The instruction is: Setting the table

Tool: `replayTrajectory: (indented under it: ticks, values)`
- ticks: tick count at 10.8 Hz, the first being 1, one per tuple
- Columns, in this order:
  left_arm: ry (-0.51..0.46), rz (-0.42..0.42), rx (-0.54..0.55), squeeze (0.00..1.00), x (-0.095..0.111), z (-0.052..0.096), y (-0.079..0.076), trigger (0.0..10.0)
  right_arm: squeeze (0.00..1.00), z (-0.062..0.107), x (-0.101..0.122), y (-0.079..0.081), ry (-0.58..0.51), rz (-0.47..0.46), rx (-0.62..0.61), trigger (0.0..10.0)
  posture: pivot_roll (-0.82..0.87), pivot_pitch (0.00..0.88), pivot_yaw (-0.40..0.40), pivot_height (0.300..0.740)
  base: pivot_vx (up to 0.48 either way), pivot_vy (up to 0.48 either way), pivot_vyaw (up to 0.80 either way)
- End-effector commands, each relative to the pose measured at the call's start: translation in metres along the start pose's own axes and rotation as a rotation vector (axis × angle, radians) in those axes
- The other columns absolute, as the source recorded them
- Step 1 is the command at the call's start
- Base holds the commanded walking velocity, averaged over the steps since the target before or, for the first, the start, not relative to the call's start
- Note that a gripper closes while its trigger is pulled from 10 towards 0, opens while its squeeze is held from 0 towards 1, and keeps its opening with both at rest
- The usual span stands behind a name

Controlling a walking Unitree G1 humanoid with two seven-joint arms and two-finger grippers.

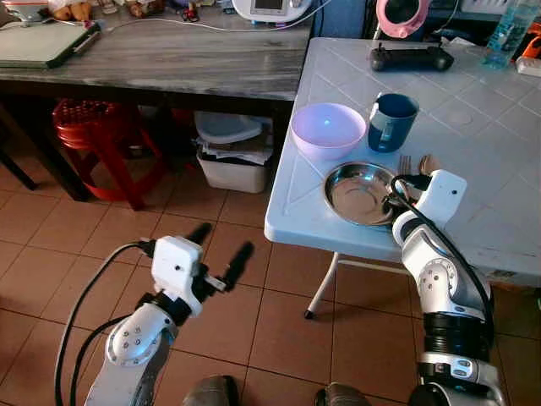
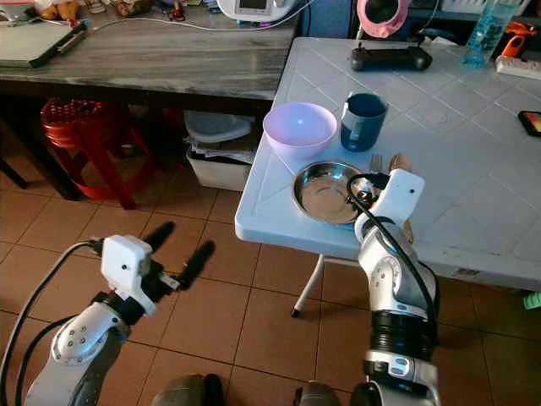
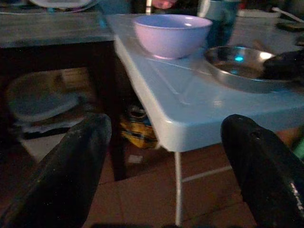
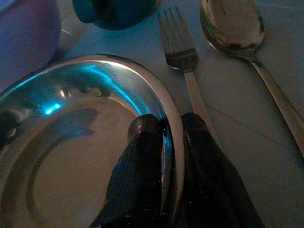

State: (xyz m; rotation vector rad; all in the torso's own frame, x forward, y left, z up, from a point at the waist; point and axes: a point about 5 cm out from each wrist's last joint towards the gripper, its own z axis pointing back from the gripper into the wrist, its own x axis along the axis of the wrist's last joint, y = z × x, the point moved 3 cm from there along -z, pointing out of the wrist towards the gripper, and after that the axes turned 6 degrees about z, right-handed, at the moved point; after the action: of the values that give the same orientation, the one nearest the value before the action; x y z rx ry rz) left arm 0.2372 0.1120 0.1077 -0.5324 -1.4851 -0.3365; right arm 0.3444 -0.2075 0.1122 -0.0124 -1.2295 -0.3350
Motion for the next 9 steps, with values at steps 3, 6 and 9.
replayTrajectory:
  ticks: [3, 6, 9]
  values:
    - [0.082, -0.048, -0.02, 0.0, -0.012, 0.007, -0.002, 10.0, 0.0, 0.003, -0.008, 0.008, 0.062, -0.064, 0.02, 0.0, -0.02, 0.076, 0.055, 0.74, 0.0, 0.0, 0.0]
    - [0.048, -0.039, 0.118, 0.0, -0.008, 0.003, 0.017, 10.0, 0.0, 0.015, 0.0, 0.03, 0.013, -0.073, 0.135, 0.0, -0.03, 0.071, 0.049, 0.74, 0.0, 0.32, 0.0]
    - [0.037, -0.061, 0.155, 0.0, -0.008, 0.0, 0.023, 10.0, 0.0, 0.023, 0.014, 0.043, -0.075, -0.038, 0.213, 0.0, -0.03, 0.063, 0.048, 0.74, 0.0, 0.48, 0.0]
